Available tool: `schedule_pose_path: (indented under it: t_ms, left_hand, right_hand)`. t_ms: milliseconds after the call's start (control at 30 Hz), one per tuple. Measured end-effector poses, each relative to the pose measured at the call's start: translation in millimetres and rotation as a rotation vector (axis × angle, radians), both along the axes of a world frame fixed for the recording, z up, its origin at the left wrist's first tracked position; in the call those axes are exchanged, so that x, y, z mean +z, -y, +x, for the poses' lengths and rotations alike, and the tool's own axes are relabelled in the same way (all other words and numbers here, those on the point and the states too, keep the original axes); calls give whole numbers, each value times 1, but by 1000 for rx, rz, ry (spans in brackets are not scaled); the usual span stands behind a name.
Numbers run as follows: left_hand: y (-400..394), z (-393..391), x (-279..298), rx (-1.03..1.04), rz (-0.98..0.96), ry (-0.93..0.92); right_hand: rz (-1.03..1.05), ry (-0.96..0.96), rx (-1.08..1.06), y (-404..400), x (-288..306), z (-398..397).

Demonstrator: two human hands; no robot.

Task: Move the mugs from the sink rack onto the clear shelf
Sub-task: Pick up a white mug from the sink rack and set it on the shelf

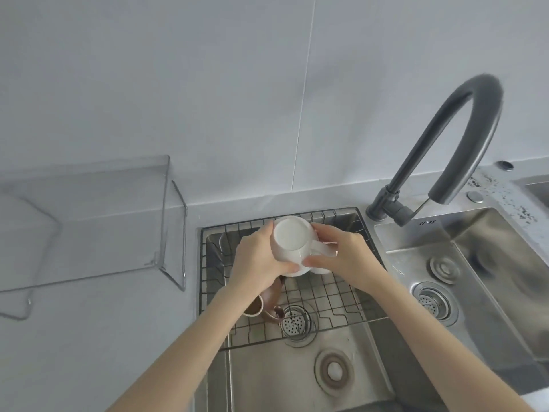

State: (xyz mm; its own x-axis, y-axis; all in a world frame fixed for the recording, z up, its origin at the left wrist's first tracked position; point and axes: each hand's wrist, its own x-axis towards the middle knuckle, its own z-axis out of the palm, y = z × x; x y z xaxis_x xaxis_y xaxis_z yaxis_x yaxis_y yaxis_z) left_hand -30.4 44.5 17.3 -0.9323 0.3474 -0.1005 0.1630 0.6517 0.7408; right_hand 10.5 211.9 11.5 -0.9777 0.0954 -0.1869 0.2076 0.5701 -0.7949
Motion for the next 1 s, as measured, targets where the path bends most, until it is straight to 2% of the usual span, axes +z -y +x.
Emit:
schedule_pose_path:
  t_ms: [233,433,700,1000]
  left_hand:
    - [97,-26,81,126,3,-218]
    - [209,-43,112,248,11,-258]
    - [336,-85,92,345,1,-200]
    - [385,-148,58,254,26,-71]
  right_hand:
    - [-6,-234,157,88,78,-44]
    - [-27,-303,323,199,98,-91]
    - [-31,-260,415,332,77,-149]
    - [-59,-192,315,381,39,-193]
